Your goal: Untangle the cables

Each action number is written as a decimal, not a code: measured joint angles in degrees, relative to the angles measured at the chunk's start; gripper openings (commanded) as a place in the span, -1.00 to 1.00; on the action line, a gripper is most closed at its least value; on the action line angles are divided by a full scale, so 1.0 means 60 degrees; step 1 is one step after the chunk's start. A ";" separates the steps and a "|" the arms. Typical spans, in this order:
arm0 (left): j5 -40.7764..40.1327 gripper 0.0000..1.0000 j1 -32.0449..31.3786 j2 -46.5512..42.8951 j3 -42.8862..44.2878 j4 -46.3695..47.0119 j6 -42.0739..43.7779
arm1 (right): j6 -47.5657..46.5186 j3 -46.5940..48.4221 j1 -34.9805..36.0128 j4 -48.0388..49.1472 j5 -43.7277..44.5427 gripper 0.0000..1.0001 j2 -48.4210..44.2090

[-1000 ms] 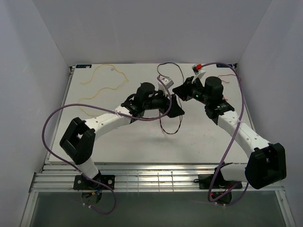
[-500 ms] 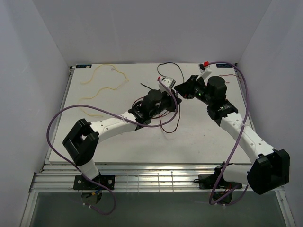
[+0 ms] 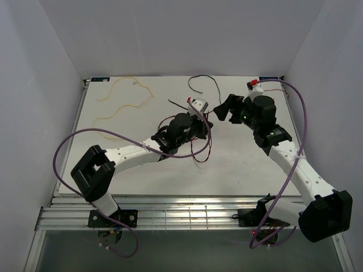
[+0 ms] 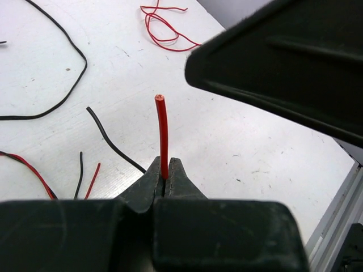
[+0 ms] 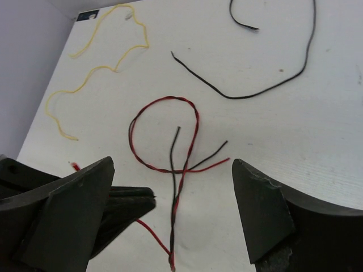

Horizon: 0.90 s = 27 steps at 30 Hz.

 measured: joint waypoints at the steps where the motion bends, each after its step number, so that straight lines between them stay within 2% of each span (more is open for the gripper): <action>1: 0.0051 -1.00 -0.0004 -0.0102 -0.0080 -0.0011 0.0029 | -0.0007 -0.0189 -0.0073 -0.0084 0.0189 0.80 -0.0182; 7: 0.0328 -1.00 -0.0004 -0.0714 -0.0262 -0.0040 0.0058 | -0.0313 -0.0980 -0.0357 -0.0364 0.0237 0.80 -0.0681; 17: 0.0419 -1.00 -0.0004 -0.1257 -0.0262 -0.0051 0.0058 | -0.0685 -0.2463 -0.0229 0.0987 -0.2586 0.80 -0.0430; 27: 0.0546 -1.00 -0.0004 -0.1257 -0.0262 -0.0066 0.0055 | -0.0499 -0.2463 0.0350 0.2047 -0.2739 0.80 0.0535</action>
